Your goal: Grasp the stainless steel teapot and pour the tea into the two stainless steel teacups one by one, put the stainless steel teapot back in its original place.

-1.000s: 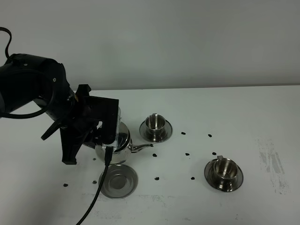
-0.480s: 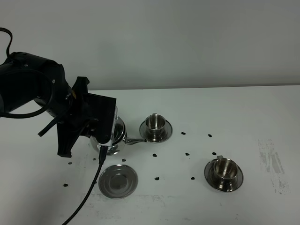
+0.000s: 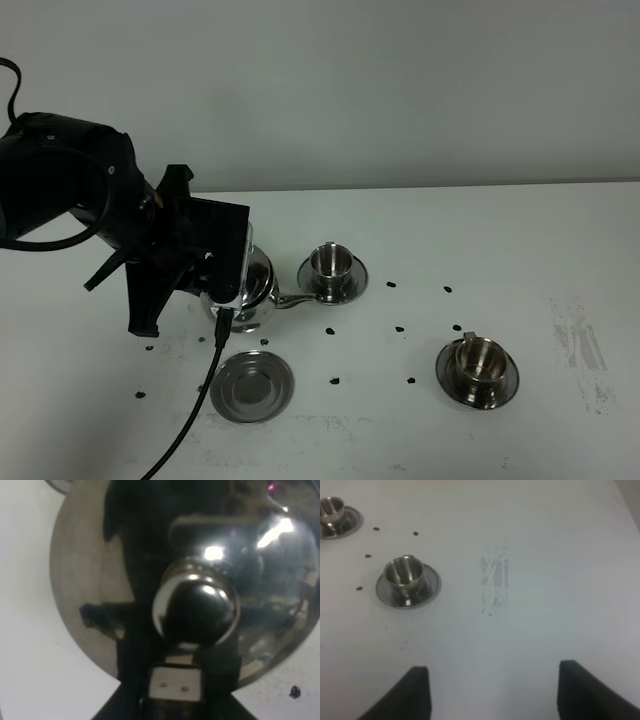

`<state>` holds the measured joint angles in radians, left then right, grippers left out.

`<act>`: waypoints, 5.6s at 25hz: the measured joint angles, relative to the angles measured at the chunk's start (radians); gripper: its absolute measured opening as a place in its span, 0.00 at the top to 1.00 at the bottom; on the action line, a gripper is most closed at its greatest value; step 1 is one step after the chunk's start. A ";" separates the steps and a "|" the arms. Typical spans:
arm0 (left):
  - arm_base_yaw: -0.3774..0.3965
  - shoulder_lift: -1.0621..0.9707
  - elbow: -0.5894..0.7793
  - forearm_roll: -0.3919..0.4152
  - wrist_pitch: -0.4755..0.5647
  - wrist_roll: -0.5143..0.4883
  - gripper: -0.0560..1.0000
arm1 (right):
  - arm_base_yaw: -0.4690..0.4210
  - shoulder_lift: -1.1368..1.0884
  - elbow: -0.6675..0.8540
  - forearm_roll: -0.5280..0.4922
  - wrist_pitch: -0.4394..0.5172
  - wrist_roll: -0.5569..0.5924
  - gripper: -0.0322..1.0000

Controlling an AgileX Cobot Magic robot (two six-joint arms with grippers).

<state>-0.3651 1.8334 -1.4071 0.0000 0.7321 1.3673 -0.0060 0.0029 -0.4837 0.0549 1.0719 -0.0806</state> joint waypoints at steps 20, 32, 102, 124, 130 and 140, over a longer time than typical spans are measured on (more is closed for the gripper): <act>0.124 0.213 -0.341 -0.161 0.153 0.121 0.70 | 0.000 0.000 0.000 0.000 0.000 0.000 0.43; 0.170 0.299 -0.459 -0.102 0.194 0.115 0.70 | 0.000 0.000 0.000 0.000 0.000 0.000 0.43; 0.135 0.518 -0.676 -0.128 -0.014 0.410 0.70 | 0.000 0.000 0.000 0.000 0.000 0.000 0.43; 0.117 0.528 -0.676 -0.102 -0.115 0.521 0.70 | 0.000 0.000 0.000 0.000 0.000 0.000 0.43; 0.116 0.528 -0.676 -0.102 -0.156 0.563 0.70 | 0.000 0.000 0.000 0.000 0.000 0.000 0.43; 0.096 0.528 -0.676 -0.130 -0.168 0.636 0.70 | 0.000 0.000 0.000 0.000 0.000 0.000 0.43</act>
<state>-0.2695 2.3618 -2.0834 -0.1303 0.5640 2.0031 -0.0060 0.0029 -0.4837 0.0549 1.0719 -0.0806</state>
